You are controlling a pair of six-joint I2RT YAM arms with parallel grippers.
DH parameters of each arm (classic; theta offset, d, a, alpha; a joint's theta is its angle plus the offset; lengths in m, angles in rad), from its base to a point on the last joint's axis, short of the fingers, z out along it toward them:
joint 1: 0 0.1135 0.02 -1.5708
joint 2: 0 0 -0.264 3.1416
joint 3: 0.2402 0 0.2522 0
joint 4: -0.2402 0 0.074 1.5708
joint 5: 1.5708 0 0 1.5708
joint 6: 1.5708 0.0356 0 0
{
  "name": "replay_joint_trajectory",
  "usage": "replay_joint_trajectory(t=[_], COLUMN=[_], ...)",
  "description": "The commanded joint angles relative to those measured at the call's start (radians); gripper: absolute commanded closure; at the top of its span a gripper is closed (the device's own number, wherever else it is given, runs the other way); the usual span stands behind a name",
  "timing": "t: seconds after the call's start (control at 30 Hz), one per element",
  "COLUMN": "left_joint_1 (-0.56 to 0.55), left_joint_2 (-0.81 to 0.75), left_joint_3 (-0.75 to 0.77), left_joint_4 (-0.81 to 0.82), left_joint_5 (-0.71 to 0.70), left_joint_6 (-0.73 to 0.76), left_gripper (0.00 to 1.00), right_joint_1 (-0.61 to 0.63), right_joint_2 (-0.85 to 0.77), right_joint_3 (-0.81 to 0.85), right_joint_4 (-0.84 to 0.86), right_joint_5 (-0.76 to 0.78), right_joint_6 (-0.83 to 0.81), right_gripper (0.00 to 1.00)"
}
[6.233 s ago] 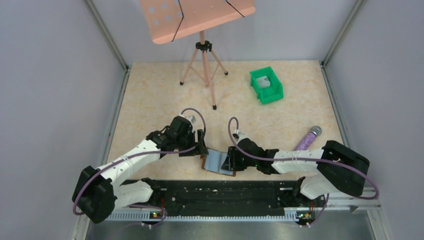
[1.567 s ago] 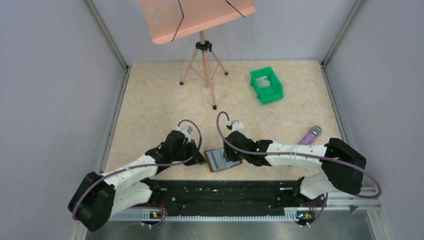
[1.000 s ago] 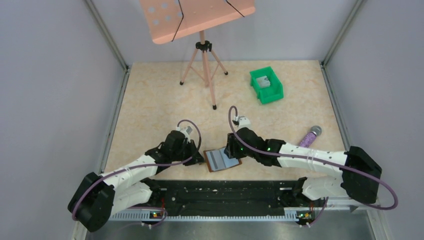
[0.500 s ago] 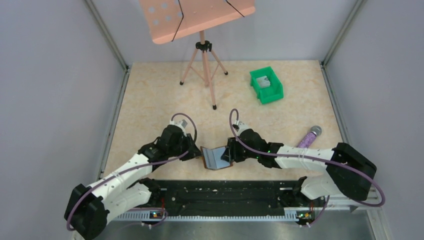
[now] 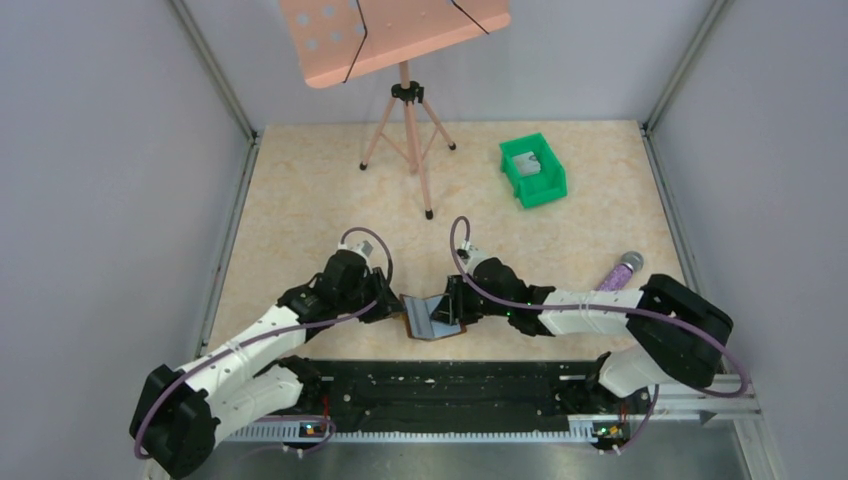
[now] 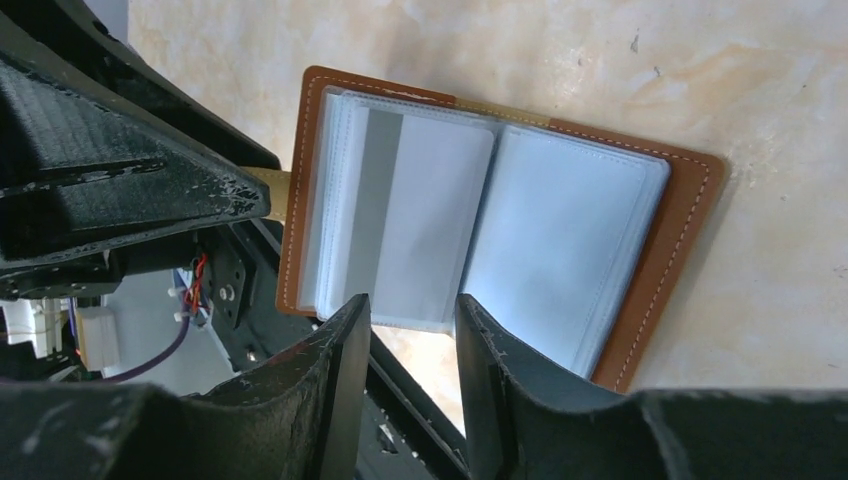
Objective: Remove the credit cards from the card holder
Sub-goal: Remove the credit card from the card holder.
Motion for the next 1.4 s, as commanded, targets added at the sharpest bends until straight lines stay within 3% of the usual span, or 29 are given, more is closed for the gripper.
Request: replay_joint_trajectory(t=[0.0, 0.17, 0.4, 0.63, 0.7, 0.83, 0.97, 1.17, 1.37], left_joint_1=[0.002, 0.003, 0.012, 0.031, 0.031, 0.030, 0.031, 0.031, 0.031], left_joint_2=[0.010, 0.037, 0.056, 0.034, 0.028, 0.027, 0.046, 0.123, 0.221], left_joint_3=[0.000, -0.024, 0.045, 0.164, 0.184, 0.172, 0.112, 0.046, -0.034], left_joint_4=[-0.005, 0.001, -0.099, -0.247, -0.237, -0.104, 0.058, 0.101, 0.162], left_joint_5=[-0.040, -0.054, -0.106, -0.171, -0.129, 0.087, 0.225, 0.165, 0.131], left_joint_6=[0.001, 0.014, 0.039, 0.081, 0.101, 0.118, 0.061, 0.077, 0.073], left_gripper=[0.67, 0.62, 0.39, 0.36, 0.40, 0.49, 0.64, 0.74, 0.84], right_joint_1=[0.003, 0.002, 0.002, 0.002, 0.002, 0.002, 0.002, 0.010, 0.015], right_joint_2=[0.060, 0.087, 0.078, 0.038, 0.023, -0.007, -0.038, -0.058, 0.020], right_joint_3=[0.028, 0.033, 0.018, 0.010, 0.018, 0.032, 0.040, 0.054, 0.084], right_joint_4=[0.079, 0.044, -0.067, -0.144, -0.167, -0.192, -0.197, -0.099, -0.049], right_joint_5=[-0.023, 0.027, 0.137, 0.174, 0.205, 0.210, 0.207, 0.131, 0.097], right_joint_6=[0.015, 0.030, 0.061, 0.070, 0.067, 0.067, 0.076, 0.052, 0.045], right_gripper=[0.63, 0.63, 0.65, 0.66, 0.66, 0.66, 0.67, 0.65, 0.62])
